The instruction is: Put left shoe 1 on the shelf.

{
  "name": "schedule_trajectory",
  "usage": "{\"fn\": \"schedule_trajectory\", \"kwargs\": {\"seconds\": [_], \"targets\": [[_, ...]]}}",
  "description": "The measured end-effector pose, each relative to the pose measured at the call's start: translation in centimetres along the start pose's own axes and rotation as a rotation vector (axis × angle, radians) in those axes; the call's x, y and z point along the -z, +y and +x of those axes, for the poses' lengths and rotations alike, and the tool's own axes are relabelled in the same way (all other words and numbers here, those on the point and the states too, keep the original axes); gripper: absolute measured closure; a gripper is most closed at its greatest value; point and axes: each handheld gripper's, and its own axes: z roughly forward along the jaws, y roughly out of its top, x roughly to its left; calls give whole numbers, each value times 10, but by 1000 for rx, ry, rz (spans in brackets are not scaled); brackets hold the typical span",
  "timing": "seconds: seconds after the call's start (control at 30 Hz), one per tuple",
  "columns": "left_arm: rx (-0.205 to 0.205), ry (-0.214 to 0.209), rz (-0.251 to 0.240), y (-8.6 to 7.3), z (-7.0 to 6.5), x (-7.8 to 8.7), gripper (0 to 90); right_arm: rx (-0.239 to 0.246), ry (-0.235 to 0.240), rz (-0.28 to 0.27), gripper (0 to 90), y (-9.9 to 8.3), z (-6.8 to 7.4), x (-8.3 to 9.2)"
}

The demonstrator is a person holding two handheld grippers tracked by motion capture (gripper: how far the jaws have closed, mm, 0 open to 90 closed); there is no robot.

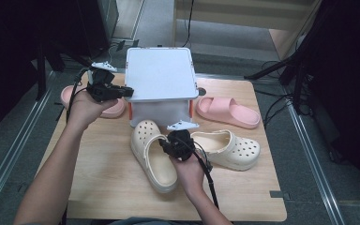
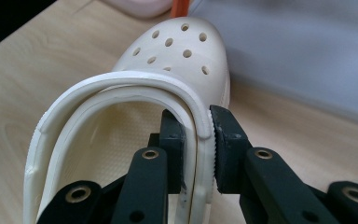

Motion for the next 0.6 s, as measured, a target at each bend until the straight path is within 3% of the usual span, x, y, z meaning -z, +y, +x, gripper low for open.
{"fn": "schedule_trajectory", "kwargs": {"seconds": [0.17, 0.3, 0.37, 0.43, 0.6], "targets": [[3, -7, 0, 0, -1, -1, 820, -12, -28, -21, 772, 19, -9, -8], [4, -15, -2, 0, 1, -1, 823, 1, -88, -40, 772, 39, -15, -24], [4, -16, -2, 0, 1, -1, 823, -5, -94, -39, 772, 42, -16, -28], [4, -17, -3, 0, 1, -1, 823, -47, -103, -49, 771, 50, -22, -38], [3, -18, -4, 0, 1, -1, 823, -94, -110, -73, 768, 55, -27, -50]]}}
